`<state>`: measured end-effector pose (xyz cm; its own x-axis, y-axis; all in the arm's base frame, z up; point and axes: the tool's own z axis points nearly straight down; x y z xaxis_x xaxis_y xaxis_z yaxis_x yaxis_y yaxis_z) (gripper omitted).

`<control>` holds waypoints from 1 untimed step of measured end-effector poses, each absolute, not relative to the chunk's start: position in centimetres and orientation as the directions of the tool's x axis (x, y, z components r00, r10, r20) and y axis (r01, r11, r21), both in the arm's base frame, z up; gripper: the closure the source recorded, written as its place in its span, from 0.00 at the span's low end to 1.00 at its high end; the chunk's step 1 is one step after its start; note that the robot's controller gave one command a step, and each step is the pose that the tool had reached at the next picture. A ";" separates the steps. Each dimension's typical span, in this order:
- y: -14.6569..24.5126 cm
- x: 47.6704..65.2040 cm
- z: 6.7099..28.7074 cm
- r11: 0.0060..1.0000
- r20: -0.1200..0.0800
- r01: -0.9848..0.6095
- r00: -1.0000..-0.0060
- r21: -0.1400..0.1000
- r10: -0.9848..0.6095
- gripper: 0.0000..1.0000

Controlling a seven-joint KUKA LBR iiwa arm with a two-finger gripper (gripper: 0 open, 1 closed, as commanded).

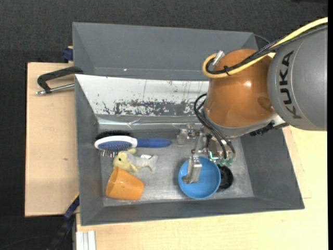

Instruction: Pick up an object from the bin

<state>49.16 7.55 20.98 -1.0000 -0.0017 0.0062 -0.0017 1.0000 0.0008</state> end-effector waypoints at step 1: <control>3.9 52.8 16.1 0.992 0.002 -0.125 -0.992 -0.001 -0.125 0.00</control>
Offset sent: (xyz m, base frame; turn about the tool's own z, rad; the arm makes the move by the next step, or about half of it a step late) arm 0.0353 -0.0354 -0.0474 -0.1255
